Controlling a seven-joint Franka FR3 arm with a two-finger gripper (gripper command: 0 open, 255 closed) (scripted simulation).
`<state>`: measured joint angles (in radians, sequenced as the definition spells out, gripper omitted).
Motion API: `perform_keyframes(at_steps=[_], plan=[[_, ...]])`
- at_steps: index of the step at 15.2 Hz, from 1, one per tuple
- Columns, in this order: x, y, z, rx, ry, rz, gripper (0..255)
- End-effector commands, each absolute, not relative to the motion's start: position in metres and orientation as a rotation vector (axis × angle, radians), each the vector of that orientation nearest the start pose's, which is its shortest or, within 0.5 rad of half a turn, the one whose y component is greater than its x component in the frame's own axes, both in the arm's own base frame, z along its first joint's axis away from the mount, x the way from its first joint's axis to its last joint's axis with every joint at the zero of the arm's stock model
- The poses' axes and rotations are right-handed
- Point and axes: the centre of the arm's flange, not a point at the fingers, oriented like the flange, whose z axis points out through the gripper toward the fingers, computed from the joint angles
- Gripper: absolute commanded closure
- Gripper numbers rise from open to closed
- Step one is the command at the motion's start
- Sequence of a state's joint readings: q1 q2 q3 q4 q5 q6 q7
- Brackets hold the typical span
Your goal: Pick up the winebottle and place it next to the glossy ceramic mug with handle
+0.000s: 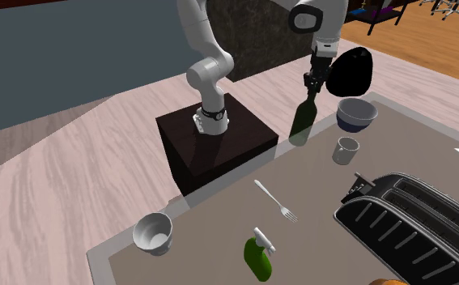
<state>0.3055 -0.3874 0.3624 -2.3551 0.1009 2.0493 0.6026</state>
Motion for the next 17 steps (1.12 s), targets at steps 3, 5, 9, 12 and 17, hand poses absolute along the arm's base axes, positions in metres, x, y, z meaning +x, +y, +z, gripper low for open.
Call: perform_keyframes(at_steps=[3, 5, 9, 12, 17], plan=[[0.340, 0.285, 0.472, -3.138, -0.001, -0.119, 255], [0.340, 0.285, 0.472, -3.138, -0.001, -0.119, 255], [0.340, 0.285, 0.472, -3.138, -0.001, -0.119, 0], [0.340, 0.285, 0.472, -3.138, -0.001, -0.119, 0], [0.336, 0.285, 0.522, -3.138, -0.001, -0.119, 0]])
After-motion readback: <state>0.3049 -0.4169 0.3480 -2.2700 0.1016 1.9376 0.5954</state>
